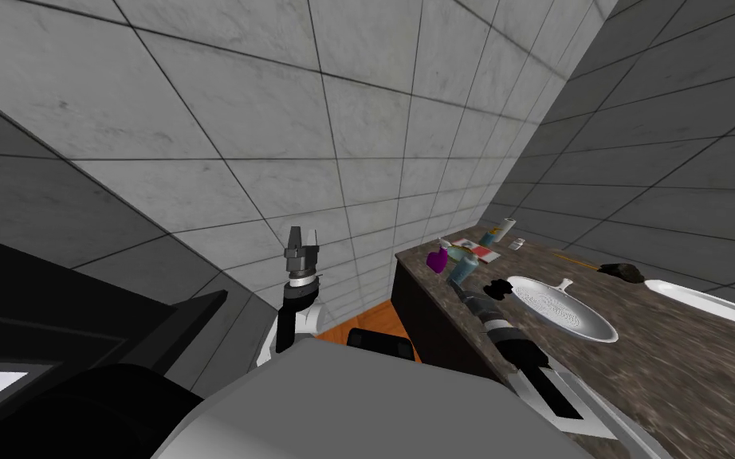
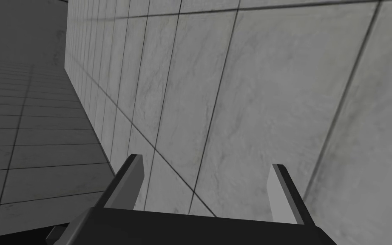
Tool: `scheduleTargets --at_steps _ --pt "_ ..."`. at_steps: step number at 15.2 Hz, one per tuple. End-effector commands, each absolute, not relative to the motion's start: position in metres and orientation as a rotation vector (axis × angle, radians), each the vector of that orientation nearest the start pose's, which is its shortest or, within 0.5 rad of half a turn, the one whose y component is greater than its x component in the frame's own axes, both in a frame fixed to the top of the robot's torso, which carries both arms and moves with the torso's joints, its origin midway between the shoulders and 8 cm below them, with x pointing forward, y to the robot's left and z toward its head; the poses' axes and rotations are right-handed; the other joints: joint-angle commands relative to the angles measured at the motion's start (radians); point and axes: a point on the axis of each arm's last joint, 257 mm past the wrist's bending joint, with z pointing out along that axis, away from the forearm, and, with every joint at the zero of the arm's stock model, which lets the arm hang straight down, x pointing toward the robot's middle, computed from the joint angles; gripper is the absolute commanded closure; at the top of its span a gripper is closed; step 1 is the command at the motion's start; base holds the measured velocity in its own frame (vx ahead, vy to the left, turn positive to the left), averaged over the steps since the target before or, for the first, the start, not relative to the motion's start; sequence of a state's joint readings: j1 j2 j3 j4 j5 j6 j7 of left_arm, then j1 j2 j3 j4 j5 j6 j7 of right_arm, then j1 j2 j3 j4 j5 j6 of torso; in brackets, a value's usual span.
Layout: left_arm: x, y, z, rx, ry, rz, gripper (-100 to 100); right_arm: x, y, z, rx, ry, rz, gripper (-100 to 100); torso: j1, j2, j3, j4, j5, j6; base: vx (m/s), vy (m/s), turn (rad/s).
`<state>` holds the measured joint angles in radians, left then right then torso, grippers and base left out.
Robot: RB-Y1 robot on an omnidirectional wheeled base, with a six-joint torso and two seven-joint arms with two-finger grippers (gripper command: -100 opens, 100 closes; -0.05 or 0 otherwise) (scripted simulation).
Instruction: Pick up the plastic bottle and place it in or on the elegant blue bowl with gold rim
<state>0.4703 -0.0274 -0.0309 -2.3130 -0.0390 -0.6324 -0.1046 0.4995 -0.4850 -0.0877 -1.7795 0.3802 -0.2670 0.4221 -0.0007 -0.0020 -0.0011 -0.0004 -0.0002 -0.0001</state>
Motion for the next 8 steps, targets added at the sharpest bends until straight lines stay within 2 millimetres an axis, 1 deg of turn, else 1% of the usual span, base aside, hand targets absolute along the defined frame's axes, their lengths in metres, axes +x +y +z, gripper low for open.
scheduleTargets --at_steps 1,8 --pt "0.315 0.258 0.071 -0.469 0.496 -1.257 0 0.397 -0.390 -0.249 0.110 1.643 0.178 -100 0.000 0.000 0.000 0.000 0.000 0.000 0.022 -0.002 -0.036" --pt "0.315 0.258 0.071 -0.469 0.496 -1.257 0 0.421 -0.408 -0.234 -0.060 1.625 -0.007 -100 0.000 0.000 0.000 0.000 0.000 0.000 0.025 0.001 -0.029"
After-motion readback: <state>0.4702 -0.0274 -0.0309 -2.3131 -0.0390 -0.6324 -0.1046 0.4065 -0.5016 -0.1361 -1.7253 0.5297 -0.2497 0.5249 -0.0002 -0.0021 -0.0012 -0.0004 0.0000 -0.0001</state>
